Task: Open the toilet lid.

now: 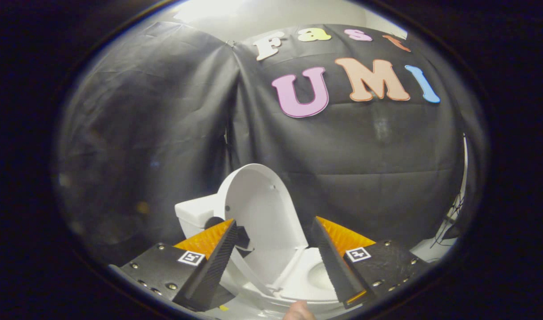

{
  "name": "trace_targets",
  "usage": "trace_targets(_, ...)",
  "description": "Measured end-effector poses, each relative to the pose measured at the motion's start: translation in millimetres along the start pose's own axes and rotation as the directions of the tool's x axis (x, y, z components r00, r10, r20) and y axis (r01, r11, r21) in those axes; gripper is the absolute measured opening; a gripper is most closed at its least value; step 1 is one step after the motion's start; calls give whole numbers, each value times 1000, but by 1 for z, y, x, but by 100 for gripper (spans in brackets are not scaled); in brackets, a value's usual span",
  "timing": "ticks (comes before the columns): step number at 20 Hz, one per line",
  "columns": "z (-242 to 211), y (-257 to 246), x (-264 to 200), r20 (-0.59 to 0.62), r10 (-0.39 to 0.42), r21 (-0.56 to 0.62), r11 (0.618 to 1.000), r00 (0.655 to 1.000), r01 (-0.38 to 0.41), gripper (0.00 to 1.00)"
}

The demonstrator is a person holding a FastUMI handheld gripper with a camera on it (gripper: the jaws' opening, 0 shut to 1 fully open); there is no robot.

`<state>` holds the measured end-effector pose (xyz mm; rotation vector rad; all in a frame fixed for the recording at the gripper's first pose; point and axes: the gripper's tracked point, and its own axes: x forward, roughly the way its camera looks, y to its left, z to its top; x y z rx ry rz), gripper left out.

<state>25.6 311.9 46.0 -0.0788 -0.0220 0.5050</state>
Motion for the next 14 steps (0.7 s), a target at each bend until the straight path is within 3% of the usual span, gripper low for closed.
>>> trace_targets(14,13,-92,-54,20,-124,20,992,992,124,99)
